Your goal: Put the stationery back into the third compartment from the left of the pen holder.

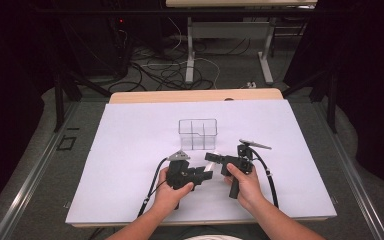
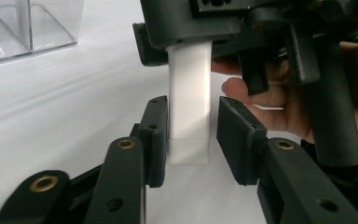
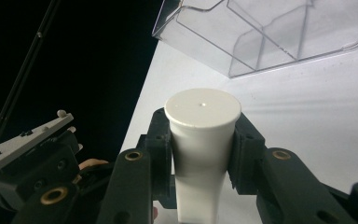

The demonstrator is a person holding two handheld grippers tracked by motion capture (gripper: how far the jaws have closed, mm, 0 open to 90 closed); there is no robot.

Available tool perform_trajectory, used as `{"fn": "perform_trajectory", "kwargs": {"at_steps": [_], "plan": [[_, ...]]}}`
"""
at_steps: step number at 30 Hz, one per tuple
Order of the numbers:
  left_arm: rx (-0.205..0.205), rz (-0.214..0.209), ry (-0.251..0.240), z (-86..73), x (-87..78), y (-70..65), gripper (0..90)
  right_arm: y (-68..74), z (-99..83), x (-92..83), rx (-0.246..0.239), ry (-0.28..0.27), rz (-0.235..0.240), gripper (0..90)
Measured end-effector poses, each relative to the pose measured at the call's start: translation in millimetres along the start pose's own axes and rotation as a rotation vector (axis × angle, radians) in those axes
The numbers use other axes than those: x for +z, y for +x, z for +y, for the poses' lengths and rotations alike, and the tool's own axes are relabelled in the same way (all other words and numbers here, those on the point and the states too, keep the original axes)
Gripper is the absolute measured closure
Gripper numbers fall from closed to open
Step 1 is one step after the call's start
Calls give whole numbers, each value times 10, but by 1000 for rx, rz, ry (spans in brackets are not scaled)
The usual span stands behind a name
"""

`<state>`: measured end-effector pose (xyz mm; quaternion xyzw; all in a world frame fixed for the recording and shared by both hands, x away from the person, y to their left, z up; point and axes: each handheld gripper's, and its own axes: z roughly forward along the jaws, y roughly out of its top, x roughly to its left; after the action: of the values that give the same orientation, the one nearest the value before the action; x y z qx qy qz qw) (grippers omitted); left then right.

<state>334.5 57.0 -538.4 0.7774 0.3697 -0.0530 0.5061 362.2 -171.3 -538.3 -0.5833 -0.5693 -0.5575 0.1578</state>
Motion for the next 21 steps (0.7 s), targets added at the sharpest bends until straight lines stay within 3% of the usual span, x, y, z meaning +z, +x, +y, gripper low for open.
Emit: {"fn": "perform_trajectory", "kwargs": {"at_steps": [12,18,21], "plan": [[24,68,13,-28,6,13,508,-38,84,-74,-7,-36,-26,663],[79,121,25,-24,-23,40,480,-39,155,-122,0,-85,-38,663],[110,137,21,-17,-54,42,471,-38,207,-164,-35,-91,-57,663]]}}
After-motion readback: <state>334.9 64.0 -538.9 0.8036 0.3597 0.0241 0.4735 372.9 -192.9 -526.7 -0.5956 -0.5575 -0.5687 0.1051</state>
